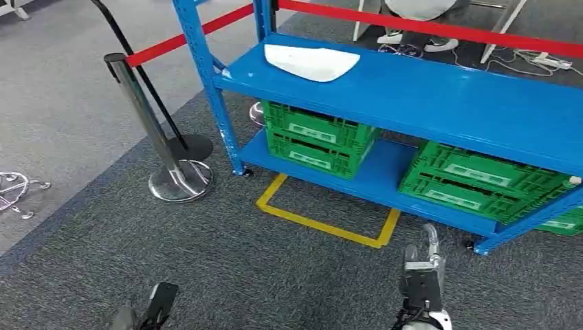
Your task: Take the parts from the cabinet and place them on the table.
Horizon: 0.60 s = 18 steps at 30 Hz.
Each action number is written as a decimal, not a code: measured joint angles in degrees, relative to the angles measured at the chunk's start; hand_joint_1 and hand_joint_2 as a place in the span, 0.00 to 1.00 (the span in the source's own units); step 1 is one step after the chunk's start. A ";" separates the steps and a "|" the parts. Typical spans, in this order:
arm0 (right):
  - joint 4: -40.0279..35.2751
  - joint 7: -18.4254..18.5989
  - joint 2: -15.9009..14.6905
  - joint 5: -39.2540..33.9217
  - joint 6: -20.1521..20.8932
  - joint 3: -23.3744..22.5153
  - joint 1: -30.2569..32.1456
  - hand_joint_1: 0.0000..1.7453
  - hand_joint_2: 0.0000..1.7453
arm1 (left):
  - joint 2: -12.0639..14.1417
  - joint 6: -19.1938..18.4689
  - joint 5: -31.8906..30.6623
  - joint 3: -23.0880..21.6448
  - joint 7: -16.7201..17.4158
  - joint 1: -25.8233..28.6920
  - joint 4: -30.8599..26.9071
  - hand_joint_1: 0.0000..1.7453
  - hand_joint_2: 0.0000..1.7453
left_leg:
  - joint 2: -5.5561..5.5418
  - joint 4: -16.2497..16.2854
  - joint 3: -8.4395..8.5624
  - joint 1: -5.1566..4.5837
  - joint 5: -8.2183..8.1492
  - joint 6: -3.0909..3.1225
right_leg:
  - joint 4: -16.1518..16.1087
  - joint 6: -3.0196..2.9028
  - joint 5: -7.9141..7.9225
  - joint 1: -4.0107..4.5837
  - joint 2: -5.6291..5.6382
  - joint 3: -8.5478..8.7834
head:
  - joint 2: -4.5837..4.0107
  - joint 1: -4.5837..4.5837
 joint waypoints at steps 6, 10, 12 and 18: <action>1.42 -0.46 -0.28 -0.70 -0.02 1.27 -0.54 0.00 0.00 | -0.31 0.11 -0.70 -0.09 0.13 -0.06 0.00 0.00 0.00 | 1.77 -0.91 0.20 0.51 0.55 1.24 | 16.11 1.55 -7.99 -0.24 -0.17 -8.06 | 0.00 0.61; 2.03 -0.46 -0.55 -0.85 -0.04 1.66 -0.59 0.00 0.00 | -0.35 0.11 -0.72 -0.09 0.17 -0.03 0.00 0.00 0.00 | 3.52 -0.88 0.54 0.52 0.31 0.95 | 8.44 1.55 -1.97 -0.30 -1.27 -4.43 | 0.00 0.59; 2.12 -0.46 -0.55 -0.87 -0.04 1.94 -0.98 0.00 0.00 | -0.37 0.09 -0.76 -0.09 0.15 -0.01 0.00 0.00 0.00 | 4.04 -0.79 0.81 0.10 -0.08 0.24 | 0.52 1.46 -0.47 0.20 -4.29 0.05 | 0.00 0.66; 2.51 -0.52 -0.66 -1.05 -0.26 2.42 -1.06 0.00 0.00 | -0.37 0.09 -1.07 -0.15 0.15 -0.49 0.00 0.00 0.00 | 2.71 1.40 0.33 0.40 -2.34 -1.50 | -0.27 -0.98 0.27 -0.06 -1.50 -0.06 | 0.00 -0.11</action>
